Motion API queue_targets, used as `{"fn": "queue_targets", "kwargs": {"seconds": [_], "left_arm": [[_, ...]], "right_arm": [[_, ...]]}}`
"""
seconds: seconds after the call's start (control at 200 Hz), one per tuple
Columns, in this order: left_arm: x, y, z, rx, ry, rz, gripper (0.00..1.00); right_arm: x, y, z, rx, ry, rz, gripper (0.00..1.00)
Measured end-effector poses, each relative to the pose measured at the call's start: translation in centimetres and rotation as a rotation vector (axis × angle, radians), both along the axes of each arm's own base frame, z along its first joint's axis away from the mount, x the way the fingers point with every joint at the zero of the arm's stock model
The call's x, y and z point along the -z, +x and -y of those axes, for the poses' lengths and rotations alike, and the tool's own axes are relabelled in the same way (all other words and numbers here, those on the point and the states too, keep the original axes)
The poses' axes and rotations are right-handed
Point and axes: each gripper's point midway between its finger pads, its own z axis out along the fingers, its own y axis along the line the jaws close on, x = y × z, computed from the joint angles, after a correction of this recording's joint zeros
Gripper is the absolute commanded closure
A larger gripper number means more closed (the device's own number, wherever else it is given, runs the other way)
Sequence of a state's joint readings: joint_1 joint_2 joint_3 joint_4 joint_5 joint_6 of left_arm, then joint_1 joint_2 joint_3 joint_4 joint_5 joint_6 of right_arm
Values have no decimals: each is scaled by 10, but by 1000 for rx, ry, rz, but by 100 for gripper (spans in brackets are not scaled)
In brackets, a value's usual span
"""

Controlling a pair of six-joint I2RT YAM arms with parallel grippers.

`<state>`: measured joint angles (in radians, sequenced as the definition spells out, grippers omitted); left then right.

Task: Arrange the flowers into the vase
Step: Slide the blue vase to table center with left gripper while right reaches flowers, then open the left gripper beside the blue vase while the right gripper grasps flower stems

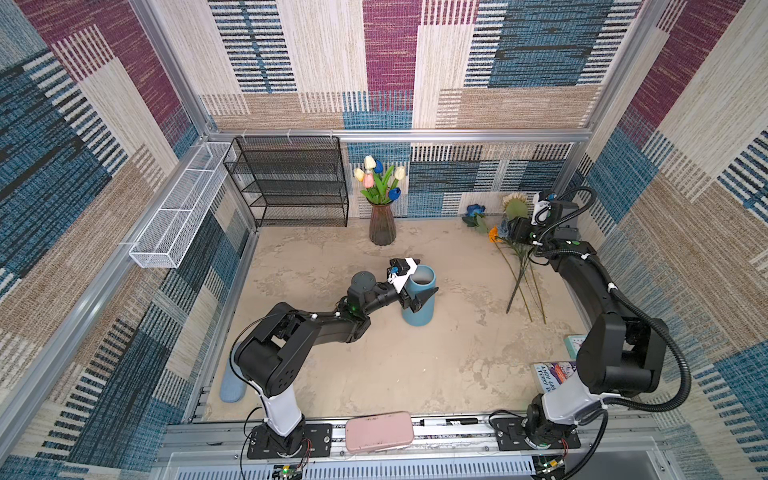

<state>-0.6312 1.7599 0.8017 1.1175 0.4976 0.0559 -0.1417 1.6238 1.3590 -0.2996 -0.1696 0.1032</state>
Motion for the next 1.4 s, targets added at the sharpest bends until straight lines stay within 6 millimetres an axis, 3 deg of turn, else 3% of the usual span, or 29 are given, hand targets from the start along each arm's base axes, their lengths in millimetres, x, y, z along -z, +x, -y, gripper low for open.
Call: {"fn": "queue_targets", "kwargs": {"seconds": [0.335, 0.631, 0.801, 0.901, 1.097, 1.157, 1.402], "left_arm": [[-41, -13, -9, -2, -15, 54, 1], [-102, -59, -16, 43, -26, 128, 1], [-128, -89, -29, 46, -23, 184, 1], [-120, -100, -30, 61, 2, 182, 1], [-82, -104, -31, 57, 72, 100, 1], [-76, -105, -32, 57, 83, 87, 1], [-65, -104, -36, 30, 115, 51, 1]], "right_arm": [[60, 1, 70, 101, -140, -202, 43], [123, 7, 76, 8, -186, -352, 50], [140, 17, 81, -5, -198, -376, 55], [145, 23, 82, -19, -199, -371, 60], [157, 32, 79, -49, -190, -376, 74], [159, 33, 78, -54, -186, -374, 79], [154, 42, 75, -77, -172, -350, 85]]}}
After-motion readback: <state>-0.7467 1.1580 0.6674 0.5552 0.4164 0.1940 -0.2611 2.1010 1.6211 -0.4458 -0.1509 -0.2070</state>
